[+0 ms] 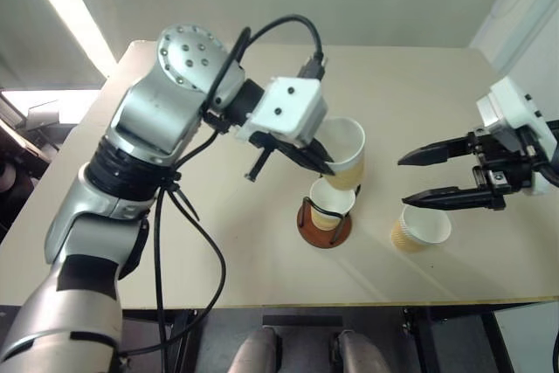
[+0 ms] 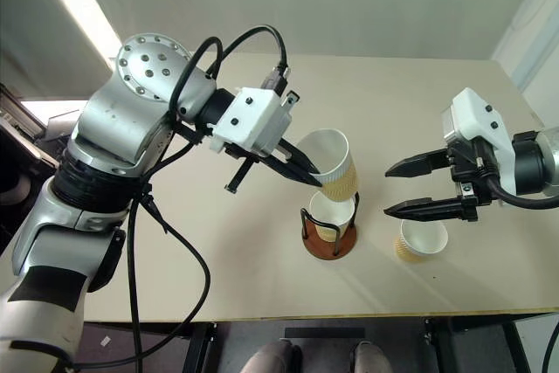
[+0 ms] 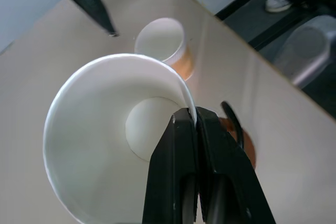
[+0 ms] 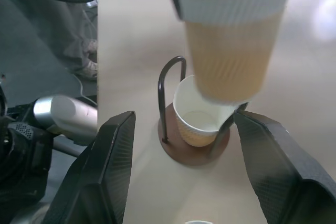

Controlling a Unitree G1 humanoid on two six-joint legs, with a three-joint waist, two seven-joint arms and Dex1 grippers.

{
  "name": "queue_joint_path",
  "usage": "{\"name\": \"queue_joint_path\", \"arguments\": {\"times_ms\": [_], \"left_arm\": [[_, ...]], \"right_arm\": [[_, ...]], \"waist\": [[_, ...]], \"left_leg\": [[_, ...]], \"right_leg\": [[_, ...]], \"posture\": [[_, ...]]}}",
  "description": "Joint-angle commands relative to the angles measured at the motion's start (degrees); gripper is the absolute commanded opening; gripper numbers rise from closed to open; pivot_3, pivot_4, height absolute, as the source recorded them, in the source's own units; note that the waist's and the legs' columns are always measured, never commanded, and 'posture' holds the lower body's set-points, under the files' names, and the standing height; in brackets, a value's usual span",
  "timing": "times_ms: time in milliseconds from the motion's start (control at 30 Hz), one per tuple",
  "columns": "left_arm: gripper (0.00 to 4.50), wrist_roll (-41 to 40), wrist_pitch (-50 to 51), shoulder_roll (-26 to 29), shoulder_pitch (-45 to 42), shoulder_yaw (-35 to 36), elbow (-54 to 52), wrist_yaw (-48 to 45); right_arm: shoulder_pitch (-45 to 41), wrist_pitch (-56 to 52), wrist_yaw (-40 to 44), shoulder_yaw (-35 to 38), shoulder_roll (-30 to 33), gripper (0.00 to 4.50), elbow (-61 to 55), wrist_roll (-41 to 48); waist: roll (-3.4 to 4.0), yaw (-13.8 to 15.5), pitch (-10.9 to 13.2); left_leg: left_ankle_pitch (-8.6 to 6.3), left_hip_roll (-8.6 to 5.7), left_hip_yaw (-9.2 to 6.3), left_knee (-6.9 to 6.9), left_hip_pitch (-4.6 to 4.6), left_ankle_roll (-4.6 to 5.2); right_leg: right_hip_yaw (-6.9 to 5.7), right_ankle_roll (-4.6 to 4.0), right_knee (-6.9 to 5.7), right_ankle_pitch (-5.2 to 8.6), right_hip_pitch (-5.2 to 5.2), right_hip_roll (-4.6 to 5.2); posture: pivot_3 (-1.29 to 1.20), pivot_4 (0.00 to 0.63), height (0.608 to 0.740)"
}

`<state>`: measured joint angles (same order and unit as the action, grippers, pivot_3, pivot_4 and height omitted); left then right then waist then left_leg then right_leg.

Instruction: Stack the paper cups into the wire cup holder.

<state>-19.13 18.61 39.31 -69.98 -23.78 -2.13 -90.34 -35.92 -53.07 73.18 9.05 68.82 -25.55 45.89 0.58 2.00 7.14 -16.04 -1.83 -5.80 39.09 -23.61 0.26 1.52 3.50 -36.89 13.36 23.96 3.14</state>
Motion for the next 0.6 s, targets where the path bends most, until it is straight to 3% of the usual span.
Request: {"name": "queue_joint_path", "arguments": {"times_ms": [33,600], "left_arm": [[0.03,-1.1,-2.8,0.6,-1.2,-1.7,0.0,-2.2],[0.03,2.1,-9.3,0.1,0.5,-6.3,2.6,-2.2]], "right_arm": [[1.0,-0.4,-1.2,4.2,1.5,3.08,-2.0,1.8],[3.8,-1.8,-5.8,7.0,2.8,3.08,-4.8,5.8]], "waist": [[0.00,0.0,0.0],[0.00,0.1,0.0]], "left_leg": [[0.00,0.00,0.00,0.01,-0.01,0.00],[0.00,-0.01,0.00,0.07,-0.06,0.04]], "right_leg": [[0.00,0.01,0.01,-0.01,0.00,0.00],[0.00,0.08,0.05,-0.04,0.00,0.00]], "posture": [[0.00,0.150,0.740],[0.00,0.150,0.740]]}}
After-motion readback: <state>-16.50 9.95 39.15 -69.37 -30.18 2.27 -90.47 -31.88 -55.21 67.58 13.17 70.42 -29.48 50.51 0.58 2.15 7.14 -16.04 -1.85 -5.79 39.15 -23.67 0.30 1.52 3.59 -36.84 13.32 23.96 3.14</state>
